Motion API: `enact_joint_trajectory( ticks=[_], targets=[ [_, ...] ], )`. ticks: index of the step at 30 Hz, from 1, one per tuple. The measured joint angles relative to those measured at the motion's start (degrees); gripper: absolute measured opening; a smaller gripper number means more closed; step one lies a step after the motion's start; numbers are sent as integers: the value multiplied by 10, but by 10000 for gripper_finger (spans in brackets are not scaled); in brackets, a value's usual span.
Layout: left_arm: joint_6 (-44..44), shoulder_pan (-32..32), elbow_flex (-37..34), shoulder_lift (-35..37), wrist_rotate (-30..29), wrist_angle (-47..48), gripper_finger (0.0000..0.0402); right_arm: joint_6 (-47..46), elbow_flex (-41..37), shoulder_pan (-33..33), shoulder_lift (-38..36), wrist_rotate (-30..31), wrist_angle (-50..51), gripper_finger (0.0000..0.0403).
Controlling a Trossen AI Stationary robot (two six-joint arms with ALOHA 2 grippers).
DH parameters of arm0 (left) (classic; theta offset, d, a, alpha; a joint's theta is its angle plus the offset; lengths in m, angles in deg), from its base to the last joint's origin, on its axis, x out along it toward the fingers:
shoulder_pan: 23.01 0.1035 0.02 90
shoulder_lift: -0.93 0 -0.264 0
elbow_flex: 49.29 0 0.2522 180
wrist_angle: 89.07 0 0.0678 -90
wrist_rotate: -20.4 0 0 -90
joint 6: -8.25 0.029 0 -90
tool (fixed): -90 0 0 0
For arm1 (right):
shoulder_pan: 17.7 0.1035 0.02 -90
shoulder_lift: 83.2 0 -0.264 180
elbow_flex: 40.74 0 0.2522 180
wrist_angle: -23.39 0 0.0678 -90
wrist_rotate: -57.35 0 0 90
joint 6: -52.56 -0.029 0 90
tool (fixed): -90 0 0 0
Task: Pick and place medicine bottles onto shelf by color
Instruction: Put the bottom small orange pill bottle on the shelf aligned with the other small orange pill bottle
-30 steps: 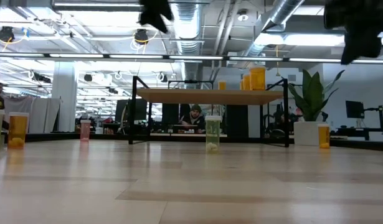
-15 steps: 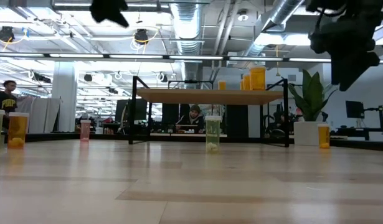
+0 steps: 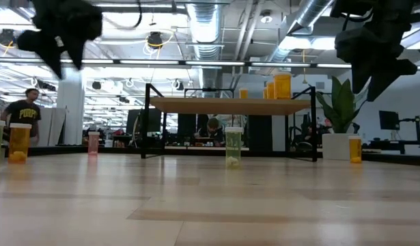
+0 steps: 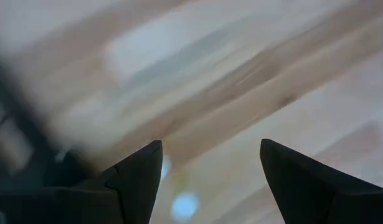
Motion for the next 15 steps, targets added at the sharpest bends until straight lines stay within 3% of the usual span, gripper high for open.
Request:
enact_joint_trajectory(
  ticks=[3,9,15],
  targets=[
    [-24,2,-13,-25,17,32,256,22,0,0,0,-1,-19,239],
    [-11,17,-77,-83,83,-9,256,63,0,0,0,-17,-36,238],
    [-9,18,-108,-124,97,-8,256,96,0,0,0,-18,-40,238]
  ],
)
